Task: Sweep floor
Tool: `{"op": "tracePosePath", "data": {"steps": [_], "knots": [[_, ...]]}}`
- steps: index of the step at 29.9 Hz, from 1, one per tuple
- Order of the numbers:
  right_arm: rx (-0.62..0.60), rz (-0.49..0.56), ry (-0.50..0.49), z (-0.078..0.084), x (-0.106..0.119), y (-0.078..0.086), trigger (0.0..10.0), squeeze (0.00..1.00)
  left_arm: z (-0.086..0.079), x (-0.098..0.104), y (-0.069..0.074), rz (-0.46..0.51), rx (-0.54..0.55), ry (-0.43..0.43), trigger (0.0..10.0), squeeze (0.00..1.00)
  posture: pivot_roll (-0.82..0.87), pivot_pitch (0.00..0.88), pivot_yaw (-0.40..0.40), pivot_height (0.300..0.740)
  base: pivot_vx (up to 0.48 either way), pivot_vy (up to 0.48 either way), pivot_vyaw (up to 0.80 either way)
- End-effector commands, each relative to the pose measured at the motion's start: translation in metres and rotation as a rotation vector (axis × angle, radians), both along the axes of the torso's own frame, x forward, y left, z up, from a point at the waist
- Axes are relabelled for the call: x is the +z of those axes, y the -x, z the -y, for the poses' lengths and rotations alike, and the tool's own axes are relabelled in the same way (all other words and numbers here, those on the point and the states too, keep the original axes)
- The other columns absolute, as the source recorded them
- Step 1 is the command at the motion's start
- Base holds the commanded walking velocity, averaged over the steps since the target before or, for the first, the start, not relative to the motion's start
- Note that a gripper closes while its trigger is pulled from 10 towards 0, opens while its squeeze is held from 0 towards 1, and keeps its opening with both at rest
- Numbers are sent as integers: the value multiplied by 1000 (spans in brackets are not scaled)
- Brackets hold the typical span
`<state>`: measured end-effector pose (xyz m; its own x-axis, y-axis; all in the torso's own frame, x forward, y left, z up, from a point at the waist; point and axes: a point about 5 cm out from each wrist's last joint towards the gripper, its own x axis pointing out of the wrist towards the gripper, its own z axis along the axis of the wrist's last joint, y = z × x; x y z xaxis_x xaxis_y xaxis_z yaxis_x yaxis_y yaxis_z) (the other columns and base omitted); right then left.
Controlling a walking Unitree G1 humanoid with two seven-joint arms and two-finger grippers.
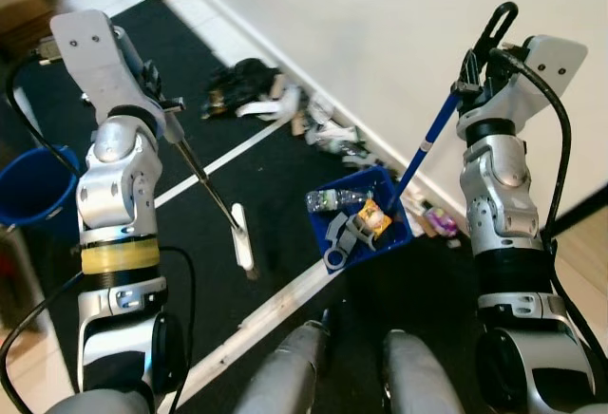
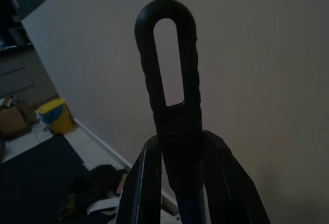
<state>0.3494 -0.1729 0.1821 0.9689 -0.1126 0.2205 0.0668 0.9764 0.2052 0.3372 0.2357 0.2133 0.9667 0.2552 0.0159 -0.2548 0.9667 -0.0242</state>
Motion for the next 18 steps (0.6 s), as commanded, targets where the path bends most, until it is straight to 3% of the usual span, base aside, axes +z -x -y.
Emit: {"op": "tracePosePath", "data": {"steps": [1, 18], "knots": [[6, 57, -11, -3, 11, 0, 10000, 0, -7, 6, 3, 24, 24, -20, 10000, 0, -22, 69, 82, 740, 0, 0, 800], [18, 53, -8, -6, 9, 0, 10000, 0, -7, 5, 5, 18, 34, -21, 10000, 0, -16, 63, 75, 740, 0, 0, 800]]}}
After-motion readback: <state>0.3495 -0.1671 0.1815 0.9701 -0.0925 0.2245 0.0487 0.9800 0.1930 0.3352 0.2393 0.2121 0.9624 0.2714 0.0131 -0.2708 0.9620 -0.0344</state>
